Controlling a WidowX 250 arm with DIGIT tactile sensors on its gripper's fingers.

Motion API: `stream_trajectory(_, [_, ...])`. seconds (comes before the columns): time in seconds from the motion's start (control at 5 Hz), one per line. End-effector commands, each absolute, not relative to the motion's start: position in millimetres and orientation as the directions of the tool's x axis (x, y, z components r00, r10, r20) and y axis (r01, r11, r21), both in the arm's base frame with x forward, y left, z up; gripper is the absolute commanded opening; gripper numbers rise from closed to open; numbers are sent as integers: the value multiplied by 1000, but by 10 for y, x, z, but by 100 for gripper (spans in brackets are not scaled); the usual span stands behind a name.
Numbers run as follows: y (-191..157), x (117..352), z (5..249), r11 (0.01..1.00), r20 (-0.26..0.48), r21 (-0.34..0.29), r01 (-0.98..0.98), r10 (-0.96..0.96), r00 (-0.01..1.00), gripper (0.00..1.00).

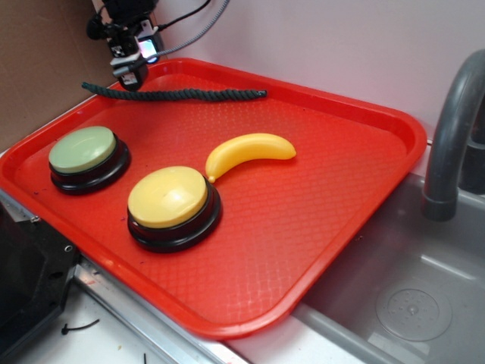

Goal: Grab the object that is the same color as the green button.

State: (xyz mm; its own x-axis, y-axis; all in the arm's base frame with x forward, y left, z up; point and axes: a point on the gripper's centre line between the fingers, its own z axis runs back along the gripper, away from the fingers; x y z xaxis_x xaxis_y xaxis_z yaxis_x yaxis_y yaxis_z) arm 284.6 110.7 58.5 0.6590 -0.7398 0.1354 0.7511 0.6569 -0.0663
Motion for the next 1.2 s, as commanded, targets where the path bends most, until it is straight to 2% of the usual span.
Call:
stream_trajectory(0.0, [1161, 3101, 251, 678, 99, -69, 732, -726, 681, 100])
stream_trajectory(0.2, [1134, 3064, 118, 675, 78, -72, 734, -730, 679, 100])
stream_trajectory(0.4, [1092, 3030, 94, 671, 28, -44, 740, -740, 673, 0])
stream_trajectory(0.8, [1027, 3008, 125, 672, 12, -27, 740, -740, 673, 0])
stream_trajectory(1.0, [996, 2976, 336, 721, -20, 3, 693, -693, 721, 0])
